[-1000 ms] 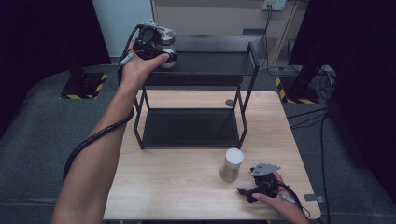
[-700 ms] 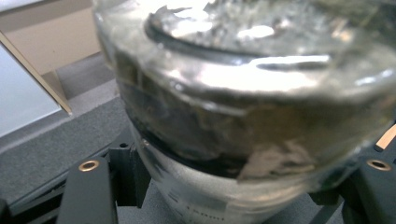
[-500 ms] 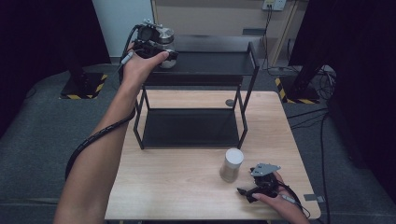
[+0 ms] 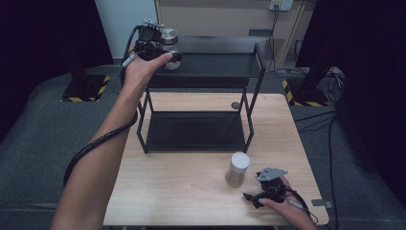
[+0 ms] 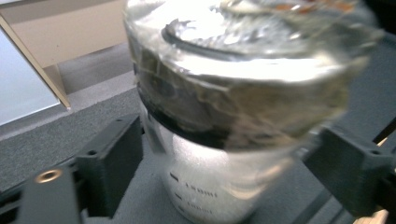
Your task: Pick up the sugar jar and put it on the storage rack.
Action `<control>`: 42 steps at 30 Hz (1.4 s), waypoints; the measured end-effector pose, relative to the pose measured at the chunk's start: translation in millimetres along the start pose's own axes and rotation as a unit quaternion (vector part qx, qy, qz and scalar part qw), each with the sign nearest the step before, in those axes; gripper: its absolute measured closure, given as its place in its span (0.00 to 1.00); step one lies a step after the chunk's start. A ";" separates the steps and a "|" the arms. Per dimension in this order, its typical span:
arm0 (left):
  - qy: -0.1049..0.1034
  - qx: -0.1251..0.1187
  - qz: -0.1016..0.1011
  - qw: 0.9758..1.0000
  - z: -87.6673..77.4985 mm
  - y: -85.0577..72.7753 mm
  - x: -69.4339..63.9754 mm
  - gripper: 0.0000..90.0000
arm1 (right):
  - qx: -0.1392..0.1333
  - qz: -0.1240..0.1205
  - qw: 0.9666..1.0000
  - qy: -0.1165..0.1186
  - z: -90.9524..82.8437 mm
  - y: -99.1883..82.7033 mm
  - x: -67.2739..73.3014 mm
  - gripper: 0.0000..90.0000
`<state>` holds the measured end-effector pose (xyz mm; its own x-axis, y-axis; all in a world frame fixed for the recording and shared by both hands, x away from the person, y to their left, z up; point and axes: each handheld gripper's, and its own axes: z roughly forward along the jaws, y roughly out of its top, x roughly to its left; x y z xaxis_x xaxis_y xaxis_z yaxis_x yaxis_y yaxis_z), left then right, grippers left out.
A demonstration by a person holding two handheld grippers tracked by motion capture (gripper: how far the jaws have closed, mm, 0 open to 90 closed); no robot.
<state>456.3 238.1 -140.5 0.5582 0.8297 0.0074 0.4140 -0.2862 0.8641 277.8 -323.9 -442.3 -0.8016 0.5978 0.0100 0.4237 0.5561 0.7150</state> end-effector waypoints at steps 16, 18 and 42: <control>0.023 -0.018 0.018 0.999 -35.9 -21.5 -29.1 0.07 | 0.000 0.001 1.000 0.000 0.0 0.0 0.2 0.01; 0.029 -0.018 0.027 0.999 -39.3 -26.5 -35.1 0.08 | 0.000 0.001 1.000 0.000 0.0 0.0 0.2 0.01; -0.067 -0.052 0.188 0.978 -49.6 -76.5 -47.7 0.07 | -0.001 0.001 1.000 0.000 0.2 -0.4 0.4 0.01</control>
<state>362.4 244.2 -182.0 0.7491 0.6027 0.2751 0.0888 -0.5029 0.8598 277.4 -323.7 -442.7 -0.8000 0.5999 0.0113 0.4251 0.5533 0.7164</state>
